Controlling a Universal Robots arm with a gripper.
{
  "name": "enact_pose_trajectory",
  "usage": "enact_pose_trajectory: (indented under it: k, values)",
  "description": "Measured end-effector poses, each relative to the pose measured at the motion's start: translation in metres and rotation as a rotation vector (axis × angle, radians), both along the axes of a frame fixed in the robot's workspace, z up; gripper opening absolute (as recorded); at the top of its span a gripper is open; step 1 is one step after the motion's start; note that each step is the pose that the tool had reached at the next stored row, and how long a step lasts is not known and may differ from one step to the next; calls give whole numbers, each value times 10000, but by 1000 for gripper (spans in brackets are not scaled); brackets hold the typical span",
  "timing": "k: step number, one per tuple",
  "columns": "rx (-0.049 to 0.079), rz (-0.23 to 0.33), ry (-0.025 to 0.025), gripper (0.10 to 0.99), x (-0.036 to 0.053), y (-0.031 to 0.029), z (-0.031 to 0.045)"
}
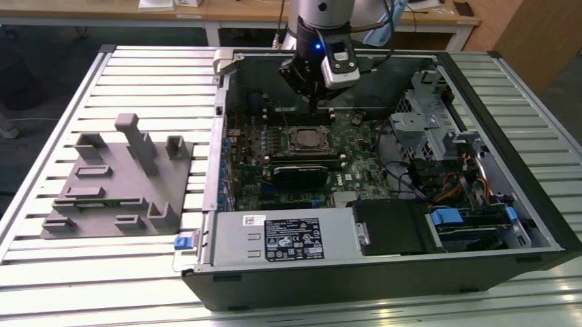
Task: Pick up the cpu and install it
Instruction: 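Install the first cpu locking lever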
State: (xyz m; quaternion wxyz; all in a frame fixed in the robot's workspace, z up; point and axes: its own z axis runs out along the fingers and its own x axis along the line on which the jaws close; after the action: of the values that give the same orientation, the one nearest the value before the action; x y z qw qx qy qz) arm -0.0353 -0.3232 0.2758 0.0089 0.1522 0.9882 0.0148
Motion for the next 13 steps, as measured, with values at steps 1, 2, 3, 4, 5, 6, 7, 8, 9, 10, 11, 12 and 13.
enact_pose_trajectory:
  k: [1, 2, 3, 4, 5, 6, 7, 8, 9, 10, 11, 12, 13]
  values:
    - [0, 180, 0, 106, 0, 0, -1]
    - [0, 359, 0, 106, 0, 0, -2]
    - [0, 546, 0, 106, 0, 0, -3]
    - [0, 731, -1, 106, 0, 0, -4]
    - [0, 914, 0, 106, 0, 0, -5]
    - [0, 1086, 1, 106, 0, 0, -6]
    - [0, 1261, 0, 106, 0, 0, -7]
    - [0, 1430, 0, 106, 0, 0, -7]
    - [0, 1594, 0, 106, 0, 0, -8]
    - [0, 1743, 0, 106, 0, 0, -9]
    - [0, 1876, -1, 106, 0, 0, -9]
    - [1, 1964, -1, 106, -1, -1, -10]
    - [1, 2004, -2, 106, -1, -1, -11]
